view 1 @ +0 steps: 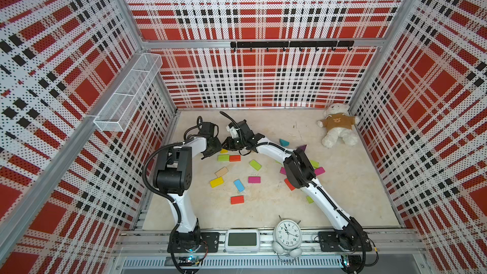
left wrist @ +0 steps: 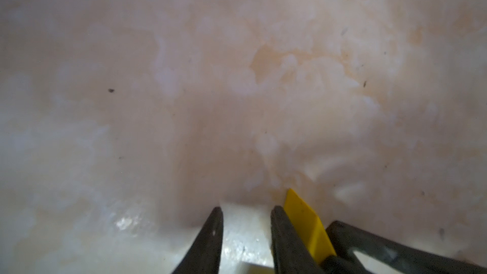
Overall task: Assemble a carrot with building blocks
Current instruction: Assemble the building block at the center of the board.
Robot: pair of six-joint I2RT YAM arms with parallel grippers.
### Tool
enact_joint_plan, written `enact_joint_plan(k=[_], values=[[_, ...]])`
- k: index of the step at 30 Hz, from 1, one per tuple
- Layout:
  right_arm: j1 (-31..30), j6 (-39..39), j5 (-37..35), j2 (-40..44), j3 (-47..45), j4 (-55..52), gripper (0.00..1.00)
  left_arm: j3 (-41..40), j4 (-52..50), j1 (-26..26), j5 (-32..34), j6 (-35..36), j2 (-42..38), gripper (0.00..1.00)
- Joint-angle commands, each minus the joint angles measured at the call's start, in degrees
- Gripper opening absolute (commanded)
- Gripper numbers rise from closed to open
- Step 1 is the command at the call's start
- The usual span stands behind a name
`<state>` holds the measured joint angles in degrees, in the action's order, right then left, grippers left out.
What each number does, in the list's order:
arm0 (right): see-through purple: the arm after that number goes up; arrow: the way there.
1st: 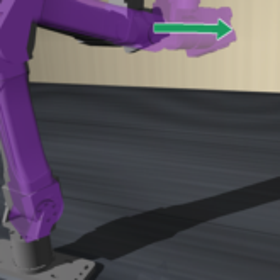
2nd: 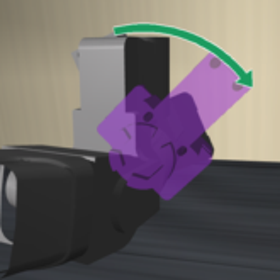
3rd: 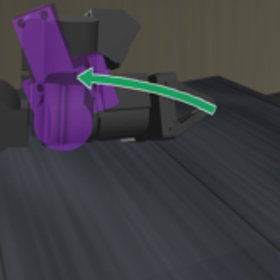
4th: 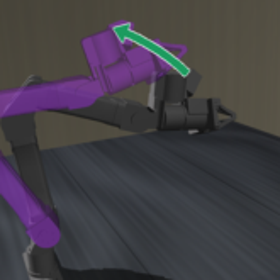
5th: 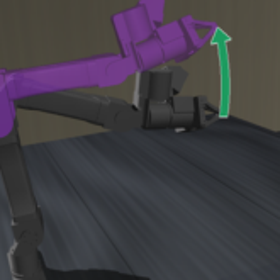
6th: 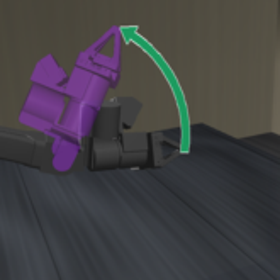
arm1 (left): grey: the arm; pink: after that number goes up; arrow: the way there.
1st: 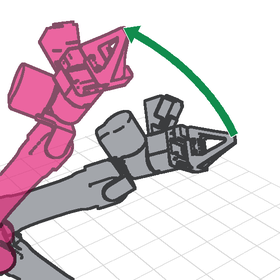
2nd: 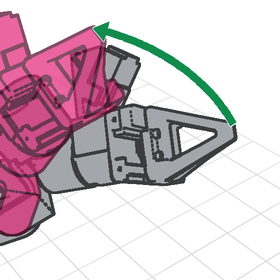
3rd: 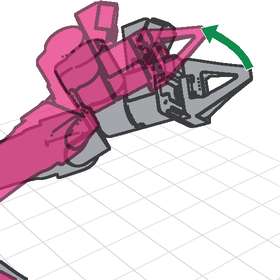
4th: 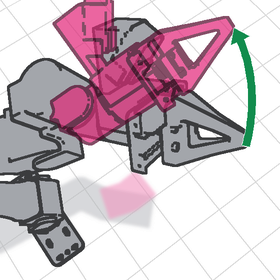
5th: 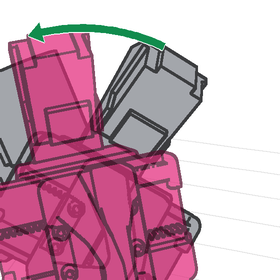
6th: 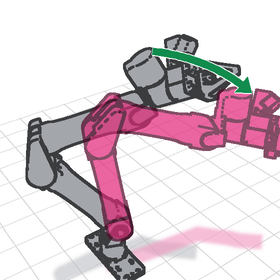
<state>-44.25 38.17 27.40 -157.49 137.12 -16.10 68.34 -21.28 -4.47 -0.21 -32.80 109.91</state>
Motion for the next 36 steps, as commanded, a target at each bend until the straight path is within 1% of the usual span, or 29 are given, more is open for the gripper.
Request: enact_joint_plan(k=[1,32,34,36], values=[[-0.92,0.15,0.10,0.11,-0.71,2.30,0.23,-0.98,0.01,0.45,-0.27,-0.66,-2.00,0.35],[-1.81,2.60,-0.52,-2.56,2.44,2.83,0.25,-0.79,1.25,2.18,-1.79,-1.04,-1.71,0.37],[-1.81,2.78,-0.85,-2.64,2.66,2.73,0.26,-0.93,1.61,2.29,-1.81,-1.13,-1.80,0.37],[-1.65,2.78,-1.18,-2.39,2.71,2.68,0.30,-1.08,1.99,2.51,-1.83,-1.44,-1.87,0.38]])
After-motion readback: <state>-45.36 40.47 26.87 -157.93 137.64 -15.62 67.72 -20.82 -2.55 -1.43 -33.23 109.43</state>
